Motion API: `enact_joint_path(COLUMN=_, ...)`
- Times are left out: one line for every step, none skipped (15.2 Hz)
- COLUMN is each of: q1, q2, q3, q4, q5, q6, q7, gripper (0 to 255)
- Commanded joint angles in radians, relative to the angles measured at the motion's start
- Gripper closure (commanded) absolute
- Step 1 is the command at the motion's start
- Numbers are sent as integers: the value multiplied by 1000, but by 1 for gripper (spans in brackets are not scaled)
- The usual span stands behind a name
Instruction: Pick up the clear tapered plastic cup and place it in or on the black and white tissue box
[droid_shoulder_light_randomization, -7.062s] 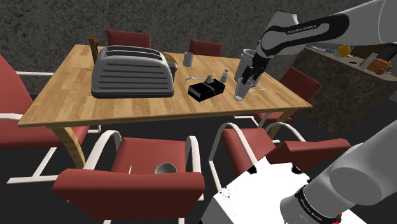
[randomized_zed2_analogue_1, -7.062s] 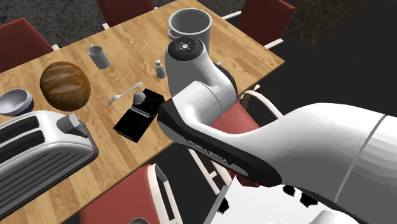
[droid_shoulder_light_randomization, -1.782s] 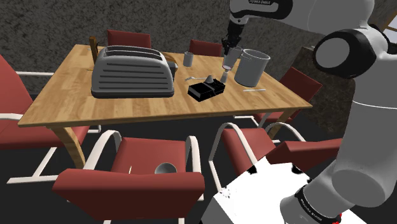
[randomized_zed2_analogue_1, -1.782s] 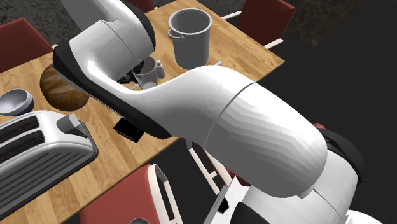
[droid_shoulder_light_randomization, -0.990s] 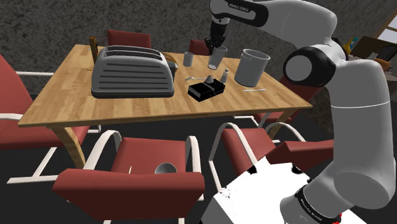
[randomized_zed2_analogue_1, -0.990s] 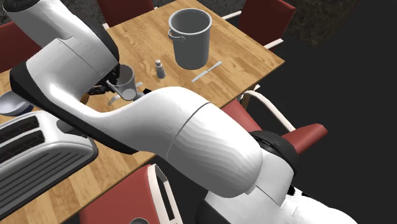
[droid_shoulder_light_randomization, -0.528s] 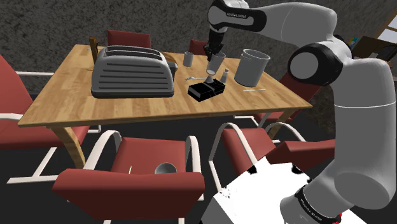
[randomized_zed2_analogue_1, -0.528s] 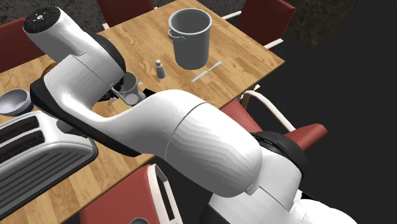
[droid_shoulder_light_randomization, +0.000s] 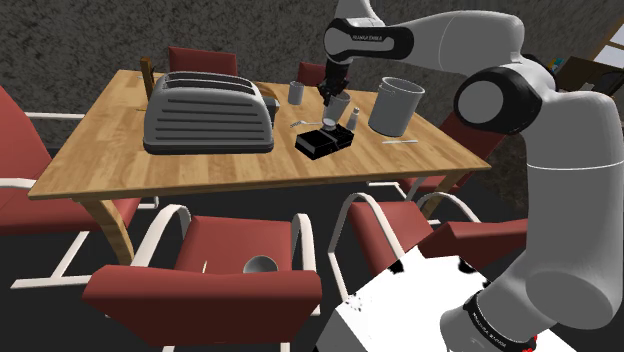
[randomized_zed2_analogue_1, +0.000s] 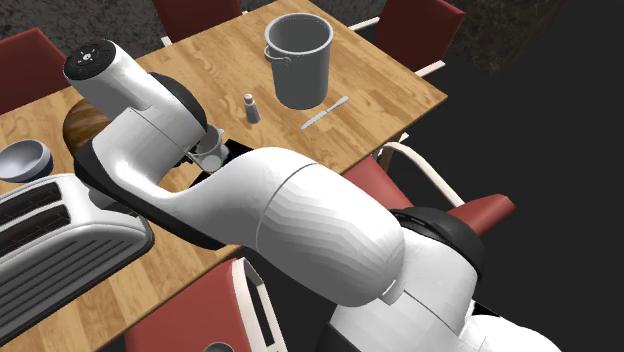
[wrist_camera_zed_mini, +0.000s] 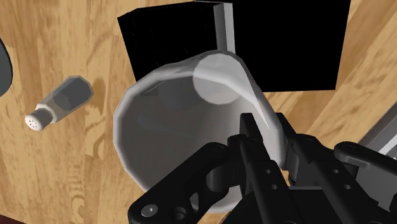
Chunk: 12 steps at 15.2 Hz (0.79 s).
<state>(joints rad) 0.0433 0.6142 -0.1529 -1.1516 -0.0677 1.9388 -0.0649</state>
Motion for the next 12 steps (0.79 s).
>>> enact_joint_path(q1=1, q2=-4, q3=0, q4=-14, q5=-1, q6=10, q7=2, gripper=255)
enact_joint_path(q1=1, q2=-4, q3=0, q4=-14, q5=-1, q6=10, q7=2, gripper=255)
enact_joint_path(q1=1, q2=-4, q3=0, q4=-14, q5=-1, q6=10, q7=2, gripper=255)
enact_joint_path(q1=1, q2=-4, q3=0, q4=-14, q5=-1, q6=10, q7=2, gripper=255)
enact_joint_path(q1=1, q2=-4, q3=0, q4=-14, q5=-1, q6=10, q7=2, gripper=255)
enact_joint_path(q1=1, q2=-4, q3=0, q4=-14, q5=-1, q6=10, q7=2, gripper=255)
enact_joint_path(q1=1, q2=-4, q3=0, q4=-14, q5=-1, q6=10, q7=2, gripper=255)
enact_joint_path(q1=1, q2=-4, q3=0, q4=-14, q5=-1, q6=10, q7=2, gripper=0)
enact_joint_path(q1=1, q2=-4, q3=0, q4=-14, q5=-1, q6=10, q7=2, gripper=0)
enact_joint_path(q1=1, q2=-4, q3=0, q4=-14, q5=-1, q6=10, q7=2, gripper=0)
enact_joint_path(q1=1, q2=-4, q3=0, q4=-14, q5=-1, q6=10, q7=2, gripper=0)
enact_joint_path(q1=1, q2=-4, q3=0, q4=-14, q5=-1, q6=10, q7=2, gripper=0)
